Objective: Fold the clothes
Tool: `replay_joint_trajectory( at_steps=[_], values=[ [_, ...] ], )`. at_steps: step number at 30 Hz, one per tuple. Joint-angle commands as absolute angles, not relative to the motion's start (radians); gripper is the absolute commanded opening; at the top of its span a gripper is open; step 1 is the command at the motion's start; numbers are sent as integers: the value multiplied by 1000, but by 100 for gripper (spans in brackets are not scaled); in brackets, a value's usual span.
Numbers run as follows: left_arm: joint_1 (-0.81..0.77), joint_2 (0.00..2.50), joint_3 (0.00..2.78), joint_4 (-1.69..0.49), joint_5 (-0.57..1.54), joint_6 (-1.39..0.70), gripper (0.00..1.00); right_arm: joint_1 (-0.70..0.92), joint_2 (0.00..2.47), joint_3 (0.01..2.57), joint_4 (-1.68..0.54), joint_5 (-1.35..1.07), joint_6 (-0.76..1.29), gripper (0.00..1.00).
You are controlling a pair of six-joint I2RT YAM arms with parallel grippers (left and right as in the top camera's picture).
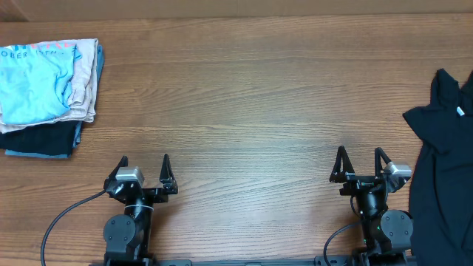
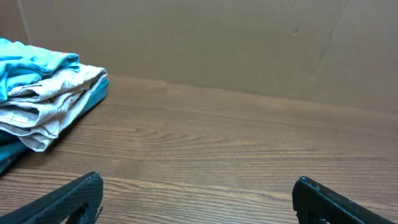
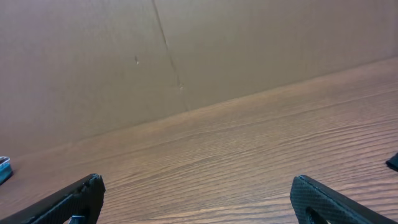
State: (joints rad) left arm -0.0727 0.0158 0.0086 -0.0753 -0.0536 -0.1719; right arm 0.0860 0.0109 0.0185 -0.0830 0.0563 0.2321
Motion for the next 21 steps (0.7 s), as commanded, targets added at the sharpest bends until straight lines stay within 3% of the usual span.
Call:
replay_joint_trajectory(
  at_steps=[1,15,19,21],
  values=[
    [-79,4,5,-74,-33,-138,100,89,3,8,-78,62,233,100],
    [-79,4,5,-74,-33,-138,100,89,3,8,-77,78,218,100],
    [-79,4,5,-74,-33,-138,100,89,7,8,-78,74,-150,100],
    [-79,4,5,-74,-33,-138,100,89,9,8,-78,74,-165,100]
  ],
)
